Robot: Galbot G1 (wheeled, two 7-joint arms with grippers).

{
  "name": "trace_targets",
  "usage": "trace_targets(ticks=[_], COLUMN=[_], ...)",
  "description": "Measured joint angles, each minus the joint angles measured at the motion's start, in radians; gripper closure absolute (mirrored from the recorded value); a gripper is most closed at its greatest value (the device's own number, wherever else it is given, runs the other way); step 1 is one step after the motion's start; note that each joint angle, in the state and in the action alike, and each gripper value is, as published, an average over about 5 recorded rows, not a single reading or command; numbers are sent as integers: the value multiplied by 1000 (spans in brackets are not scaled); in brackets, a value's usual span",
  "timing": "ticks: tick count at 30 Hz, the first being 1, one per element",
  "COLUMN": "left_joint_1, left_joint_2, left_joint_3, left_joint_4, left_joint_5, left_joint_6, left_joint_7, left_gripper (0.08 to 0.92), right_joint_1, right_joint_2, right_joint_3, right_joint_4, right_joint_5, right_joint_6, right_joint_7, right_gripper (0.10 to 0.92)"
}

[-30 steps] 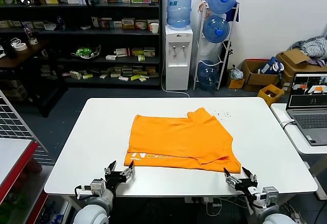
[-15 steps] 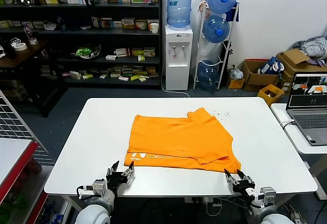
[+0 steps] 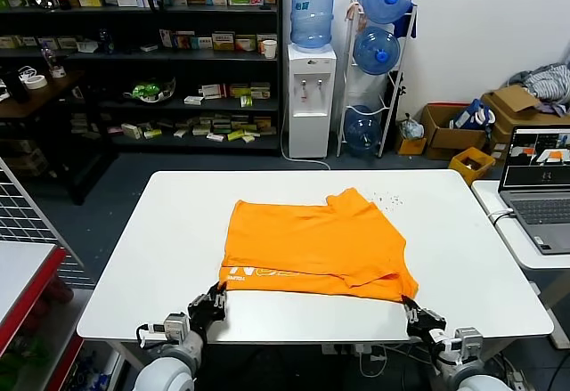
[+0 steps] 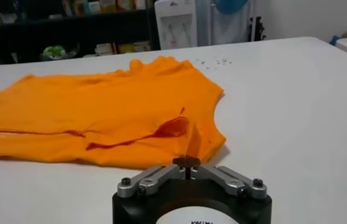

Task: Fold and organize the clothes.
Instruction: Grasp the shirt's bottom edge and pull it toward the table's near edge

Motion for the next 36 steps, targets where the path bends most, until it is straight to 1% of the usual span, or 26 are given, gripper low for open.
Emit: trace_targets(ticks=[2,10,16,20,22,24,29,36], left_joint_1=[6,53,128,191,223,251,293,309], left_joint_2=[7,60,112,134,139,142,143,147], left_joint_3=[-1,-36,-90,-125,-138,-146,-159,-181], left_joint_4=[-16,-117,-218,-283,-308,-327,-352,-375], left_joint_5=[-8,-68,-137,-162,-170,-175,-181,-191], left_joint_6=[3,21,50,62,67,72,86,101], left_joint_7=[-8,-46,-76,-85,-86,-86,-82,-82], left_gripper=[906,907,907,907,901,880,747,548], right_joint_1=[-11,-90,-166,-214,-234,-249,-275,-282], right_joint_2=[-6,-40,-55,-57,-56,-53,-49,-62], right_joint_3=[4,32,53,61,62,62,66,84], right_joint_4=[14,108,183,225,239,250,278,317], right_joint_5=[9,48,59,61,59,57,52,59], right_joint_6=[-1,-17,-38,-52,-58,-64,-69,-66], right_joint_7=[5,33,59,75,82,87,94,98], right_gripper=[901,901,901,898,875,826,688,497])
